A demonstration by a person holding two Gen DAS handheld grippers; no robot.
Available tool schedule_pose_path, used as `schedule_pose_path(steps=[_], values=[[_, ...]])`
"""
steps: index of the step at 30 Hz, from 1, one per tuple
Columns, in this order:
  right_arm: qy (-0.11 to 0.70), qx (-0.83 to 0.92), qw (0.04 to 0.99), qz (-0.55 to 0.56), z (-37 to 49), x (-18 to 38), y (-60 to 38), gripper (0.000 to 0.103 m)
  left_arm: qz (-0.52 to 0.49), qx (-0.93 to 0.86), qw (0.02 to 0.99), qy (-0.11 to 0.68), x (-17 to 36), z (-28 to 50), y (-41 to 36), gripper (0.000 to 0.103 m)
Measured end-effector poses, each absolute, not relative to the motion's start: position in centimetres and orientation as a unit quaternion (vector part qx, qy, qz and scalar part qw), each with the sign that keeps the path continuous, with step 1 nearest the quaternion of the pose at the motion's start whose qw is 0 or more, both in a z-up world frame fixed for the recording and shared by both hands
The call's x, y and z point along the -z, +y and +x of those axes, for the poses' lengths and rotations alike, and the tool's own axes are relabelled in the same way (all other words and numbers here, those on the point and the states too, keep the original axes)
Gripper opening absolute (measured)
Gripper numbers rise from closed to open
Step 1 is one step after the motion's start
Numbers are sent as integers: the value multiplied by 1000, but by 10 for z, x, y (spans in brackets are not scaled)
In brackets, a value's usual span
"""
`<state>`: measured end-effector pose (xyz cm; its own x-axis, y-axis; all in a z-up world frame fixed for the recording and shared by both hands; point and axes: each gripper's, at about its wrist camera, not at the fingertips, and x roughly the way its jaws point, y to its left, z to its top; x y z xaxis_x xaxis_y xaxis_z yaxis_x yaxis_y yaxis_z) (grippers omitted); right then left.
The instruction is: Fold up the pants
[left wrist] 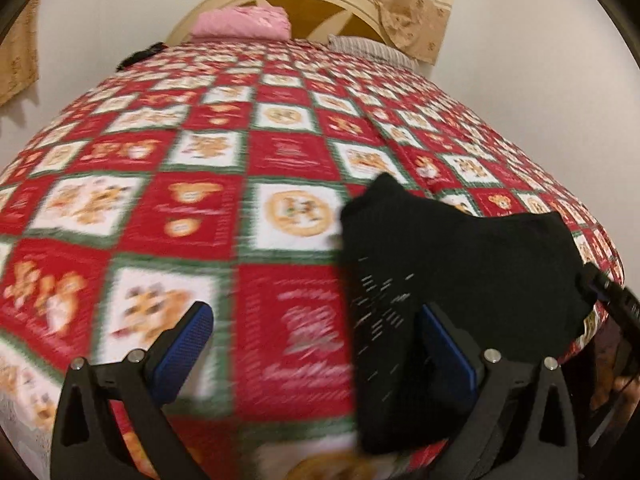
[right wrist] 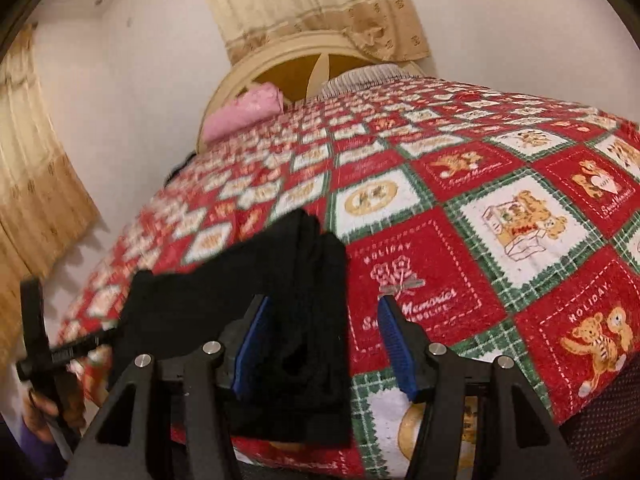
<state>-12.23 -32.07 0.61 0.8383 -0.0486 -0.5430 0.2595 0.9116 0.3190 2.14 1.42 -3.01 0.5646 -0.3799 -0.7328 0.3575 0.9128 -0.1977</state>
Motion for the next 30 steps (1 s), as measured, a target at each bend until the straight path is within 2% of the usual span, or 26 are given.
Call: schedule_pose_path(steps=[7, 9, 11, 14, 16, 21, 23, 25, 30], values=[[254, 3, 957, 140, -111, -29, -267, 56, -16, 181, 897, 403, 31, 15, 43, 103], [264, -31, 956, 124, -102, -28, -248, 47, -19, 193, 894, 404, 33, 16, 38, 103], [275, -68, 953, 104, -86, -26, -221, 46, -13, 211, 886, 412, 38, 14, 31, 103], [292, -108, 949, 49, -60, -24, -181, 40, 5, 217, 877, 428, 53, 8, 16, 103], [302, -126, 945, 12, -39, -21, -155, 38, 16, 203, 889, 409, 56, -1, 11, 103], [343, -152, 924, -73, 19, -14, -104, 36, 19, 205, 891, 405, 57, -2, 11, 103], [402, -139, 898, -110, 48, 5, -89, 36, 22, 205, 892, 402, 57, -3, 11, 103], [450, -139, 875, -113, 67, 26, -83, 36, 24, 203, 893, 401, 59, -3, 10, 102], [463, -130, 872, -92, 89, 33, -81, 37, 22, 202, 896, 396, 61, -9, 12, 101]])
